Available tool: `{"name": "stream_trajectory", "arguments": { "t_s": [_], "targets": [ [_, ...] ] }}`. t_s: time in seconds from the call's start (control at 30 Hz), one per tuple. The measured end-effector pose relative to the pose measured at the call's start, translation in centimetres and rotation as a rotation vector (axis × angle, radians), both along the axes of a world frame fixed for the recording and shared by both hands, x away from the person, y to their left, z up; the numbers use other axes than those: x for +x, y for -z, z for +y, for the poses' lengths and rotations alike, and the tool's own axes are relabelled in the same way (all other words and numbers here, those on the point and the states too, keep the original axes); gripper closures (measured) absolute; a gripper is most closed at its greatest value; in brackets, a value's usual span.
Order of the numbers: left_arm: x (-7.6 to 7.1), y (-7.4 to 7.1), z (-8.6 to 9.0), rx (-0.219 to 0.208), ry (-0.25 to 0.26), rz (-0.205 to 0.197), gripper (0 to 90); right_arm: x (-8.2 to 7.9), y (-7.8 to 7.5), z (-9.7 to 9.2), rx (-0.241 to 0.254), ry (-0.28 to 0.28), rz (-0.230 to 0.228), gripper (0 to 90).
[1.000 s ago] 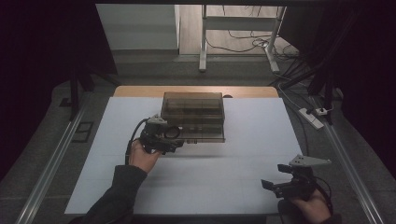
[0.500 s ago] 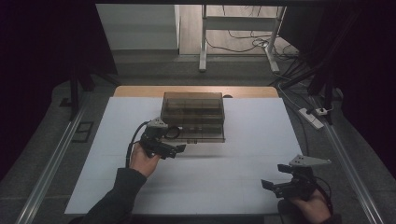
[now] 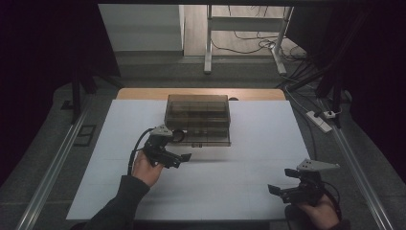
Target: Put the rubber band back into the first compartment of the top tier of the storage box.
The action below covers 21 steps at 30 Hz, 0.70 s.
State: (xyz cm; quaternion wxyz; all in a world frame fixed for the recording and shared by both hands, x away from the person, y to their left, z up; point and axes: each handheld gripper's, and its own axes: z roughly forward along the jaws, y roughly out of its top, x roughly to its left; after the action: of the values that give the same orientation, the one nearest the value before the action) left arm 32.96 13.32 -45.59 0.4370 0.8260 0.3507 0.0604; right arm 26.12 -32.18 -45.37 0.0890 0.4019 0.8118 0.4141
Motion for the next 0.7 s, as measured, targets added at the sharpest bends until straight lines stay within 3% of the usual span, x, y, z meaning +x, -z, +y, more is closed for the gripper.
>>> {"name": "stream_trajectory", "arguments": {
  "t_s": [0.23,0.53,0.7],
  "targets": [
    [-1.0,0.0,0.5,-0.026,0.025,-0.017,0.0,0.0,0.0,0.0,0.001,-0.002,-0.002,2.6],
    [-2.5,-0.4,0.5,-0.024,0.04,-0.044,0.0,0.0,0.0,0.0,0.0,-0.003,-0.003,2.6],
    [-3.4,-0.2,0.6,-0.016,0.036,-0.033,0.0,0.0,0.0,0.0,-0.001,-0.003,-0.003,2.6]
  ]
}}
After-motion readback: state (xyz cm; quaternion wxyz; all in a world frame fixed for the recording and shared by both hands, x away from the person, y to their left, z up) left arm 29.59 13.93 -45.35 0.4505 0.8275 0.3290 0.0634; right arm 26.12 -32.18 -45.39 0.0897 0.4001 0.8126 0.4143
